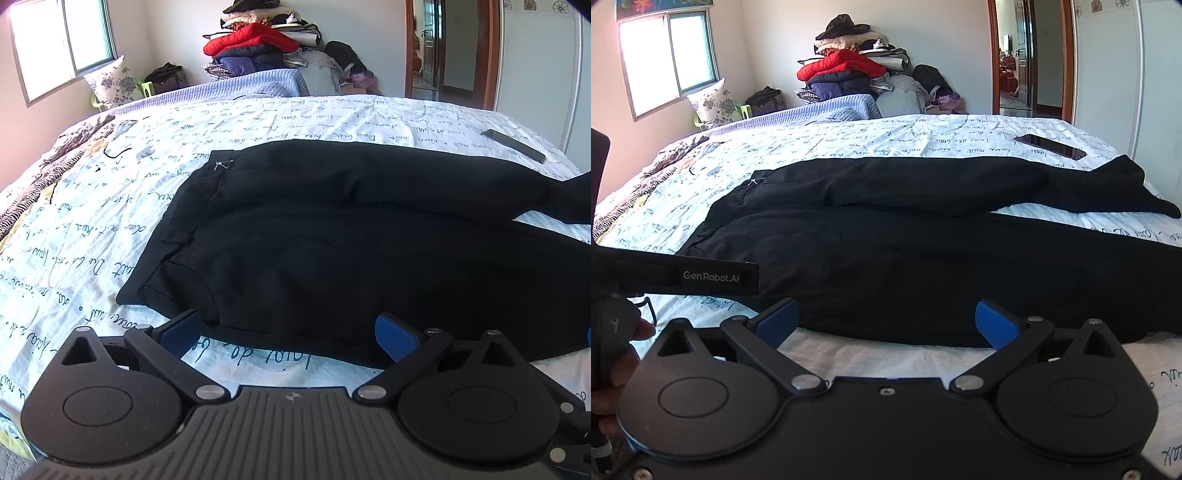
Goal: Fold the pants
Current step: 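Move both grippers toward the waistband of the black trousers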
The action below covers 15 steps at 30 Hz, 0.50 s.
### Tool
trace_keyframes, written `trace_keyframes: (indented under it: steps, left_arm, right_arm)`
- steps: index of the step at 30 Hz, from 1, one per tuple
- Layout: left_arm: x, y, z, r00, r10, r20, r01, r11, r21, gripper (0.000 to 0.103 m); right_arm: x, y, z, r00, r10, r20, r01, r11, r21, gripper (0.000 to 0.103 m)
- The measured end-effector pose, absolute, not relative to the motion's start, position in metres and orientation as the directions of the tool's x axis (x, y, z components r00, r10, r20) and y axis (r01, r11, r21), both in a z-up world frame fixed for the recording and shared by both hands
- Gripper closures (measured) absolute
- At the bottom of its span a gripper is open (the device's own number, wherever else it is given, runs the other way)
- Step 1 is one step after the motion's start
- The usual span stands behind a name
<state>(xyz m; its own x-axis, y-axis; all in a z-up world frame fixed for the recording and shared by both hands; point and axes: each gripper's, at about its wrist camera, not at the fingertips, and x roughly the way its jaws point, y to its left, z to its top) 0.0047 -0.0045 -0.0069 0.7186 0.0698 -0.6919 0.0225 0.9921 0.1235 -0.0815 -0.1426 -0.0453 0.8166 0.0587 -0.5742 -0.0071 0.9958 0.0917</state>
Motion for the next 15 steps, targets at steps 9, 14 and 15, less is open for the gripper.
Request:
trace_keyframes:
  steps: [9,14,15]
  left_arm:
    - [0.0086,-0.0057,-0.0092,0.715,0.071,-0.696,0.028,0.991,0.130,0.001]
    - [0.0108,-0.0049,-0.0102,0.712,0.073,-0.699,0.027,0.991,0.131,0.001]
    - [0.0109,-0.0050,-0.0102,0.712,0.073,-0.698,0.027,0.991,0.131,0.001]
  right_arm:
    - [-0.0804,-0.1398,-0.0451,0.816,0.064,-0.575,-0.039,0.998,0.056,0.000]
    - [-0.0800,-0.1370,-0.0445,0.817,0.087,-0.570,-0.078,0.996,0.040,0.000]
    - [-0.0798,-0.1362,-0.0446,0.818,0.086,-0.568,-0.083,0.996,0.032,0.000]
